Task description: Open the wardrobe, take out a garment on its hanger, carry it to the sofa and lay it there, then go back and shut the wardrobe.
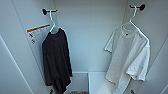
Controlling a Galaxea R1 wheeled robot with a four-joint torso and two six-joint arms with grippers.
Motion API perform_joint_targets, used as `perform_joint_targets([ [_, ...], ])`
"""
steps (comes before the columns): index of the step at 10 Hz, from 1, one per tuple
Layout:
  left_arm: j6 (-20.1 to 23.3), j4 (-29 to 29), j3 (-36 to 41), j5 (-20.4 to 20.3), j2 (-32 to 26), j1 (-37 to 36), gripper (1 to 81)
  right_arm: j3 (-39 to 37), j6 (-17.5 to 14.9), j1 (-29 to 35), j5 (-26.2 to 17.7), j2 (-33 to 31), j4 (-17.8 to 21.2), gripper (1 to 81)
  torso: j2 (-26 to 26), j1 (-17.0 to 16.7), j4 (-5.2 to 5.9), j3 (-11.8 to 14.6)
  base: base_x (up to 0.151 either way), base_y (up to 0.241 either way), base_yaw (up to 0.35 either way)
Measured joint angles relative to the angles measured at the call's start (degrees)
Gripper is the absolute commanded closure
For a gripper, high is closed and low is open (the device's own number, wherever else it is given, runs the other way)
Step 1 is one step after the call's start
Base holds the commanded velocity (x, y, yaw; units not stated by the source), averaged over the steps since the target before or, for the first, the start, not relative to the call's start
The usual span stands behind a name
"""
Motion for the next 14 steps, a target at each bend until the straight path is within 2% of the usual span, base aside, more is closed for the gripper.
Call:
perform_joint_targets([
  [1,0.0,0.0,0.0,0.02,0.0,-0.01,1.0,0.0,0.0,0.26,0.22,0.0,0.0,1.0,0.0,0.0,-0.83,0.0,0.0,0.0,0.0],
  [2,0.0,0.0,0.0,0.02,0.0,0.0,1.0,0.0,0.0,0.33,0.32,0.0,0.0,1.0,0.0,0.0,-2.38,0.0,0.0,0.0,0.0],
  [9,0.0,0.02,0.0,-0.02,-0.05,0.07,1.0,0.0,0.0,0.02,0.02,0.0,0.0,1.0,0.0,-0.02,-15.76,0.0,0.0,0.0,0.0],
  [10,0.0,0.04,0.0,-0.02,-0.05,-0.06,1.0,0.0,0.0,0.0,-0.01,0.0,0.0,1.0,0.0,-0.02,-17.25,0.0,0.0,0.0,0.0],
  [11,0.0,0.04,0.0,-0.06,-0.02,-0.22,1.0,0.0,0.0,0.0,-0.01,0.0,0.0,1.0,0.0,-0.02,-17.9,0.0,0.0,0.0,0.0],
  [14,0.23,1.08,0.02,0.17,-0.05,-0.22,1.0,0.0,0.0,0.0,0.02,0.01,0.0,1.0,0.0,-0.02,-17.95,0.0,0.0,0.0,0.0],
])
